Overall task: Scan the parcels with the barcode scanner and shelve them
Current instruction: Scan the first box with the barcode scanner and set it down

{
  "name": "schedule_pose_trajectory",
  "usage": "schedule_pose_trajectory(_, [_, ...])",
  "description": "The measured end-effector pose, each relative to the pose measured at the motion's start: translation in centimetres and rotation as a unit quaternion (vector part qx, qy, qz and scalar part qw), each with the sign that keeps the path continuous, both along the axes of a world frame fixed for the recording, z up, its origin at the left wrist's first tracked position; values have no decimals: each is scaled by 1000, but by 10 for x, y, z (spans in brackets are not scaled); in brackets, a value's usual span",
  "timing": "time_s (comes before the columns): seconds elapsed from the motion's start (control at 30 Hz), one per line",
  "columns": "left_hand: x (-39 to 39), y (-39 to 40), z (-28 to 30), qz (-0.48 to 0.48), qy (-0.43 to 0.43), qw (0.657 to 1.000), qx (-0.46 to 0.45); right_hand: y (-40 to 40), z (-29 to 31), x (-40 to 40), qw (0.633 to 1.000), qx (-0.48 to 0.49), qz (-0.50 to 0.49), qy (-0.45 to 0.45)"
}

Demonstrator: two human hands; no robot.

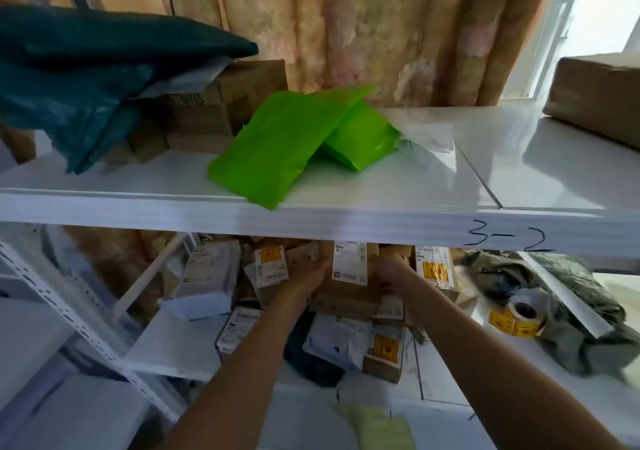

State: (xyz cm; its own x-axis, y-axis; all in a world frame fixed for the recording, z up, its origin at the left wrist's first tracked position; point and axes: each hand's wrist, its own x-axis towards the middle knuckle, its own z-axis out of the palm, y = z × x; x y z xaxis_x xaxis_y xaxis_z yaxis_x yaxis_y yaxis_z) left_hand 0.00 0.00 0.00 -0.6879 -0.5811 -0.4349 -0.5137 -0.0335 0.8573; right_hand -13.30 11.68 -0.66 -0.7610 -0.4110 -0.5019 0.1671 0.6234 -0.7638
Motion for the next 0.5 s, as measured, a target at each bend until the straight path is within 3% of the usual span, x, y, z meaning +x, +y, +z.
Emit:
schedule_pose_trajectory(0.27, [-1, -6, -7, -13, -5, 1000, 25, 1, -6, -2, 997, -77, -30, 5])
schedule_pose_trajectory(0.5, [40, -6, 14, 44, 96, 992, 63, 3, 5, 27, 954, -282, -43, -90])
